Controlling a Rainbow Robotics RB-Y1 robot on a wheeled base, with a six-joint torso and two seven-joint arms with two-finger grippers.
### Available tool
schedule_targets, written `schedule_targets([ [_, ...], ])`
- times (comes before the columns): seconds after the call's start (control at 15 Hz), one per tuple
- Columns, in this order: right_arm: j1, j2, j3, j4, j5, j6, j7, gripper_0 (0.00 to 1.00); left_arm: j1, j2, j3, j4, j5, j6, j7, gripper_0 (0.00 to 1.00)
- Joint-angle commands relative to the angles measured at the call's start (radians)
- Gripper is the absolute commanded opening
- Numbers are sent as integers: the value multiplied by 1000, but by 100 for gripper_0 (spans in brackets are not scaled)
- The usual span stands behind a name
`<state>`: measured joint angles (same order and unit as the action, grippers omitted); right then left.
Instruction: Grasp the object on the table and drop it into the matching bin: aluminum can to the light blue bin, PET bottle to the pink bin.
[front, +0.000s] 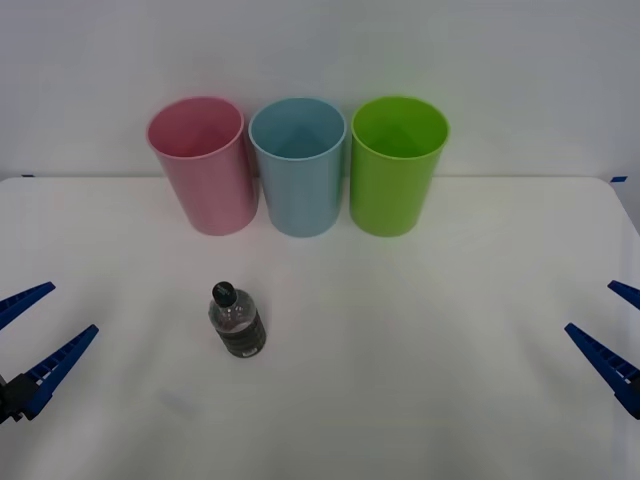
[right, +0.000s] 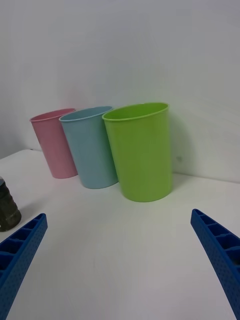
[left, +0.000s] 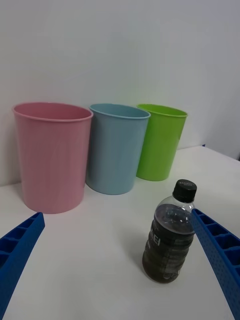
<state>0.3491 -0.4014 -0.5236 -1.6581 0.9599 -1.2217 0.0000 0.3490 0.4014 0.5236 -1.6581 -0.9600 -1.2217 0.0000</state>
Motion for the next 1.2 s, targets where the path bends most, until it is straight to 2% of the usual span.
schedule_targets([
  [0.07,0,0,0,0,0,0,0,100,0,0,0,0,0,0,0,100],
  [0.33,0,0,0,0,0,0,0,100,-2,-9,-10,-2,4,11,-6,100],
  [0.8,0,0,0,0,0,0,0,100,56,62,-33,-2,-17,11,-45,100],
  [0.93,0,0,0,0,0,0,0,100,80,62,-51,1,-48,13,-94,100],
  [1.2,0,0,0,0,0,0,0,100,79,60,-122,103,-29,18,-229,100],
])
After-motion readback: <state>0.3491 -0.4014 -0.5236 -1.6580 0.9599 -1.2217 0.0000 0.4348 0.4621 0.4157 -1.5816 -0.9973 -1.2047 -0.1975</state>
